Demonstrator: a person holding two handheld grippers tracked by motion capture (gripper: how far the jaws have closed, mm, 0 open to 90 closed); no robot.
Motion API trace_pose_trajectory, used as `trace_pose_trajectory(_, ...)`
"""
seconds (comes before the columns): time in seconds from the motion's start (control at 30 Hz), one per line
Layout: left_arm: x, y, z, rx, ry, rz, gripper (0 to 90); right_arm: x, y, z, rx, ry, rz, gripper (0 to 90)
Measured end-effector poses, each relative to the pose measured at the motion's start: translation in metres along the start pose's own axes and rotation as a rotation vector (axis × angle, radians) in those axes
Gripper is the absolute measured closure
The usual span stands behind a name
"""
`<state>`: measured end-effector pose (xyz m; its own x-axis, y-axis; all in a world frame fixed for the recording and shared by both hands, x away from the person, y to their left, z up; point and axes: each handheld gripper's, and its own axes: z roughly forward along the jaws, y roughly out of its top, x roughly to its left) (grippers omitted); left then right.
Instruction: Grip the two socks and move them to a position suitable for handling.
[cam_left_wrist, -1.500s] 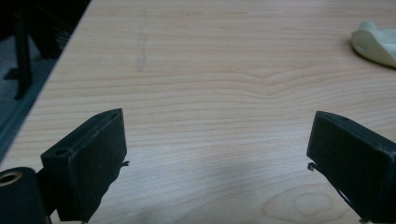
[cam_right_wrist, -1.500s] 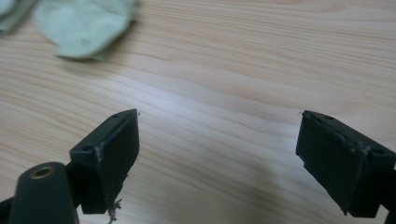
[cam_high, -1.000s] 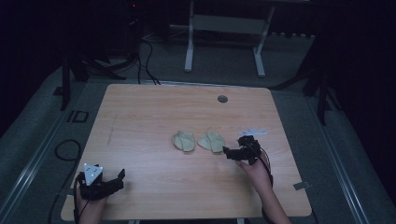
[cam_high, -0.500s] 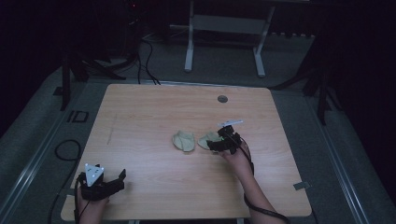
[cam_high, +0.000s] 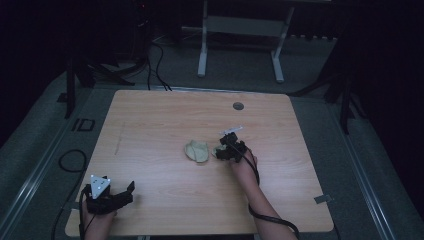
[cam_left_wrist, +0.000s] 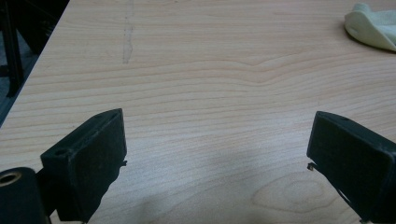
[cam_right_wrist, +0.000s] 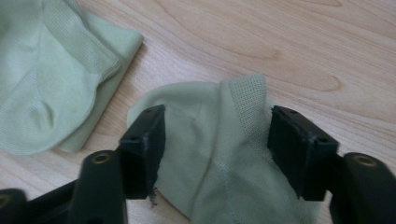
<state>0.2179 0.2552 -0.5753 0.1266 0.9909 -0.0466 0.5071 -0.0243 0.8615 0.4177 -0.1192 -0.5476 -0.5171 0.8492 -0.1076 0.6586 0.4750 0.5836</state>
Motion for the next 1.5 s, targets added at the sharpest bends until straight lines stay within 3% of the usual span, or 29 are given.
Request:
trace_pose_trajectory(0.07,0.0,0.0,0.0,0.0,-0.001,0.0,4.7,0.002,-0.001,0.0,-0.007,-0.016,-0.02,46.4)
trace_pose_trajectory(0.1,-0.001,0.0,0.0,0.002,-0.001,0.002,4.7,0.004,-0.002,-0.001,-0.008,-0.023,-0.005,56.5)
trace_pose_trajectory(0.13,-0.001,0.0,0.001,0.004,-0.003,0.003,4.7,0.004,-0.002,-0.001,-0.008,-0.023,-0.005,56.5)
trace_pose_trajectory(0.17,-0.002,0.0,0.001,0.005,-0.004,0.005,4.7,0.006,-0.003,-0.002,-0.014,-0.054,-0.016,64.6)
trace_pose_trajectory(0.2,-0.002,0.0,0.001,0.004,-0.004,0.006,4.7,0.006,-0.003,-0.002,-0.014,-0.054,-0.016,64.6)
trace_pose_trajectory(0.27,-0.002,0.0,0.001,0.006,-0.005,0.009,4.7,0.008,-0.004,-0.002,-0.013,-0.095,-0.04,76.8)
trace_pose_trajectory(0.3,-0.002,0.0,0.001,0.006,-0.005,0.009,4.7,0.006,-0.004,-0.003,-0.012,-0.088,-0.049,80.1)
trace_pose_trajectory(0.43,-0.002,0.0,0.002,0.006,-0.007,0.005,4.7,-0.001,-0.002,-0.008,-0.004,-0.042,-0.021,81.0)
trace_pose_trajectory(0.53,-0.002,0.0,0.002,0.003,-0.006,0.006,4.7,-0.003,-0.003,-0.018,-0.028,-0.019,-0.027,81.1)
trace_pose_trajectory(0.57,-0.002,0.0,0.002,0.004,-0.006,0.008,4.7,-0.003,-0.003,-0.026,-0.043,0.011,-0.013,81.1)
trace_pose_trajectory(0.8,-0.005,0.001,0.002,0.003,-0.008,0.024,4.7,0.004,-0.005,-0.051,-0.075,0.051,-0.036,81.2)
trace_pose_trajectory(0.83,-0.006,0.001,0.003,0.004,-0.008,0.029,4.7,0.007,-0.008,-0.062,-0.088,0.071,-0.045,81.2)
trace_pose_trajectory(1.17,-0.011,0.003,0.003,0.003,-0.023,0.048,4.7,0.023,-0.019,-0.101,-0.142,0.095,-0.087,81.2)
trace_pose_trajectory(1.37,-0.013,0.004,0.004,0.0,-0.026,0.053,4.7,0.042,-0.043,-0.129,-0.198,0.129,-0.112,81.1)
trace_pose_trajectory(1.5,-0.017,0.005,0.003,-0.003,-0.031,0.062,4.7,0.055,-0.057,-0.137,-0.217,0.125,-0.129,81.1)
